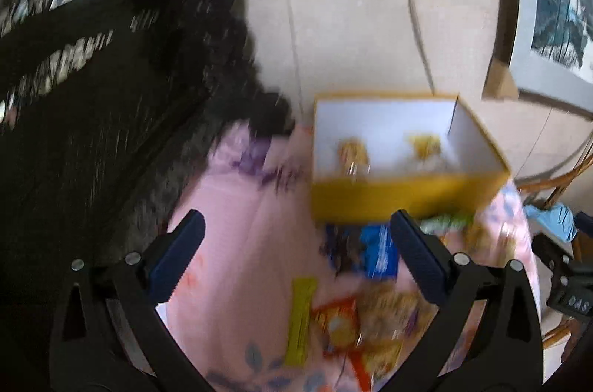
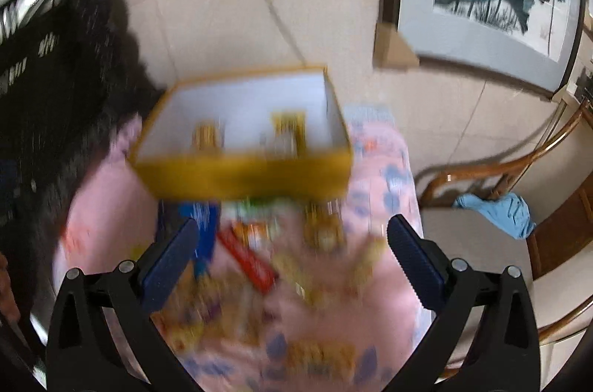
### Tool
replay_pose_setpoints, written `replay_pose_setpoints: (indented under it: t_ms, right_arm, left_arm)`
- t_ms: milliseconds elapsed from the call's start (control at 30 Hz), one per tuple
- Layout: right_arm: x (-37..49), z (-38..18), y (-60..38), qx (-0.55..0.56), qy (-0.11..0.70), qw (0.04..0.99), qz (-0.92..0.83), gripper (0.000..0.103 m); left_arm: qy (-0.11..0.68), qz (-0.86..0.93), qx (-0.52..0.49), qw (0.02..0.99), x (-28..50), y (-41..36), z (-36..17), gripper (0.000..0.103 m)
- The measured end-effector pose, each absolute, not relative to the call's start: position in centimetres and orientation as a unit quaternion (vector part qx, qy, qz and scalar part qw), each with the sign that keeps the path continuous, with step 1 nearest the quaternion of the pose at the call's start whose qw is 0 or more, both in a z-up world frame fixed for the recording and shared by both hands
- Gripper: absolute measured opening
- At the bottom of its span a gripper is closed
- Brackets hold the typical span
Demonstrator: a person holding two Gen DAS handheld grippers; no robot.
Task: Organize snacks
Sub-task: 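Grasp the clear bag of square crackers with the right gripper, then grasp the clear bag of white balls with the left gripper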
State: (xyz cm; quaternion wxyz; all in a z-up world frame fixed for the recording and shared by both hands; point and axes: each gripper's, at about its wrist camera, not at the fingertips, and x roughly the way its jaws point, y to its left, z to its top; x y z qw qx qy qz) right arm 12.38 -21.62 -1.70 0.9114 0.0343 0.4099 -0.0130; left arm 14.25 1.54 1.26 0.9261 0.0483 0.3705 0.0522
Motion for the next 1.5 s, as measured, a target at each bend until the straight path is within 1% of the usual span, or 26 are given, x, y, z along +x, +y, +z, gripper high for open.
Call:
replay_pose_setpoints:
  t_ms: [133, 233, 333, 433, 533, 633, 767, 900, 933, 1067, 1100, 1167, 1200, 1267, 1333, 1433, 1500]
  right_arm:
    - [8.1, -6.9, -22.5, 0.027, 0.453, 0.891, 0.011, 0.102]
    - [5.3, -10.5, -22.7, -0.030, 0.490, 0.870, 0.039, 0.102]
    - [4.2, -13.0, -22.1, -0.118, 0.512, 0.846, 0.094, 0.102]
    - [5.2, -14.0, -21.6, -0.168, 0.517, 0.828, 0.135, 0.102]
    - [7.1, -15.0, -21.1, -0.184, 0.533, 0.809, 0.167, 0.102]
    - [8.4, -15.5, -20.5, -0.189, 0.524, 0.804, 0.210, 0.102]
    - [9.8, -16.8, -19.5, -0.235, 0.507, 0.795, 0.235, 0.102]
    - [10.7, -18.7, -18.6, -0.251, 0.503, 0.785, 0.259, 0.102]
    - [10.8, -18.7, -19.0, -0.239, 0.493, 0.793, 0.265, 0.102]
    - [11.0, -19.1, -20.0, -0.221, 0.495, 0.793, 0.279, 0.102]
    - [11.0, -19.2, -20.4, -0.207, 0.505, 0.790, 0.278, 0.093]
    - [10.9, -18.6, -21.0, -0.168, 0.534, 0.785, 0.266, 0.064]
    - [10.6, -18.2, -20.8, -0.175, 0.537, 0.782, 0.265, 0.057]
    - [9.0, -17.6, -20.1, -0.191, 0.548, 0.767, 0.274, 0.052]
    - [6.9, -16.9, -19.6, -0.172, 0.552, 0.763, 0.289, 0.052]
    - [4.7, -16.3, -19.9, -0.123, 0.559, 0.772, 0.276, 0.052]
    - [4.2, -16.2, -21.1, -0.068, 0.573, 0.775, 0.256, 0.052]
  left_arm:
    - [0.438, 0.035, 0.048, 0.897, 10.4, 2.3, -3.3, 0.101]
    - [0.461, 0.030, 0.097, 0.881, 8.0, 2.4, -5.6, 0.101]
    - [0.480, 0.025, 0.132, 0.867, 6.9, 1.7, -7.4, 0.101]
    - [0.497, 0.022, 0.127, 0.858, 6.4, 1.3, -8.2, 0.101]
    - [0.508, 0.033, 0.125, 0.852, 6.0, 0.9, -8.7, 0.101]
    - [0.518, 0.054, 0.130, 0.843, 5.6, 0.6, -9.2, 0.101]
    - [0.527, 0.075, 0.130, 0.837, 5.1, 0.5, -9.4, 0.101]
    - [0.528, 0.094, 0.125, 0.835, 4.7, 0.5, -9.1, 0.101]
    - [0.529, 0.098, 0.125, 0.833, 4.6, 0.5, -9.0, 0.101]
    - [0.536, 0.115, 0.136, 0.825, 4.3, 0.3, -9.2, 0.101]
    - [0.537, 0.119, 0.139, 0.824, 4.1, 0.2, -9.3, 0.101]
    - [0.535, 0.121, 0.136, 0.825, 3.8, 0.0, -9.4, 0.101]
    - [0.534, 0.119, 0.132, 0.826, 3.7, -0.2, -9.5, 0.101]
    - [0.528, 0.107, 0.125, 0.833, 3.7, -0.7, -9.7, 0.101]
    - [0.527, 0.100, 0.126, 0.835, 3.9, -1.4, -9.8, 0.101]
    - [0.527, 0.092, 0.130, 0.835, 4.8, -2.3, -10.2, 0.101]
    - [0.532, 0.085, 0.129, 0.833, 5.7, -2.8, -10.3, 0.101]
